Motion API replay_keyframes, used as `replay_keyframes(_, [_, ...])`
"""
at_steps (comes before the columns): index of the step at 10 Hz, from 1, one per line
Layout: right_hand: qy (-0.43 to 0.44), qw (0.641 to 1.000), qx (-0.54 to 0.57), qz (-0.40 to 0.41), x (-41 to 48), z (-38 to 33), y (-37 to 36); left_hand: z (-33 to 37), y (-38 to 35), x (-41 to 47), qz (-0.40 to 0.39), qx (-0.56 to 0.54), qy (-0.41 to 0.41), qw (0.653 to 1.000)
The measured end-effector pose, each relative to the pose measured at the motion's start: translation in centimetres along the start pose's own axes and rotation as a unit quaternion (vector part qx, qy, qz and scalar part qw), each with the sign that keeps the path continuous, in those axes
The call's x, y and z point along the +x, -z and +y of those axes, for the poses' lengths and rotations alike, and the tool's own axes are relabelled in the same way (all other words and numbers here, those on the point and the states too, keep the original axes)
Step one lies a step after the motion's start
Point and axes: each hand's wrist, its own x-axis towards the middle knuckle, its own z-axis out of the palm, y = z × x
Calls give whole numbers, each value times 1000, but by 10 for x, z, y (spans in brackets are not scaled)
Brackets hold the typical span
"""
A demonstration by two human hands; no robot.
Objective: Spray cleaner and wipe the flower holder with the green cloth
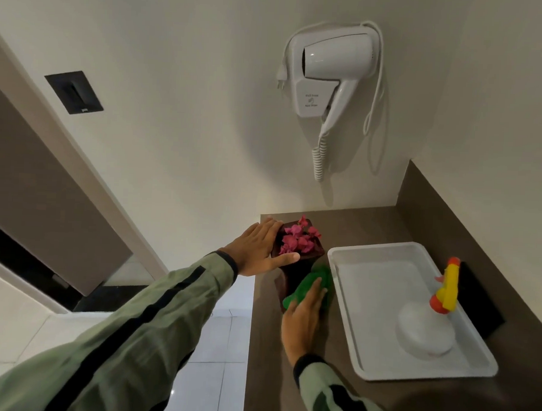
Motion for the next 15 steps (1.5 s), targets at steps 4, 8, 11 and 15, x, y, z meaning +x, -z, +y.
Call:
replay_keyframes(4, [5, 979, 152, -137, -42, 5, 10, 10, -8, -18, 51, 17, 63, 997])
replay_keyframes(8, [-140, 879, 441, -119, 15, 60, 154, 128, -102, -80, 75, -675, 175, 713])
replay_keyframes(11, [84, 966, -243, -11, 36, 112, 145, 173, -132, -19, 33, -99, 89, 991])
replay_keyframes(15, [241, 926, -290, 24, 71, -30, 202, 127, 14, -36, 364, 129, -85, 919])
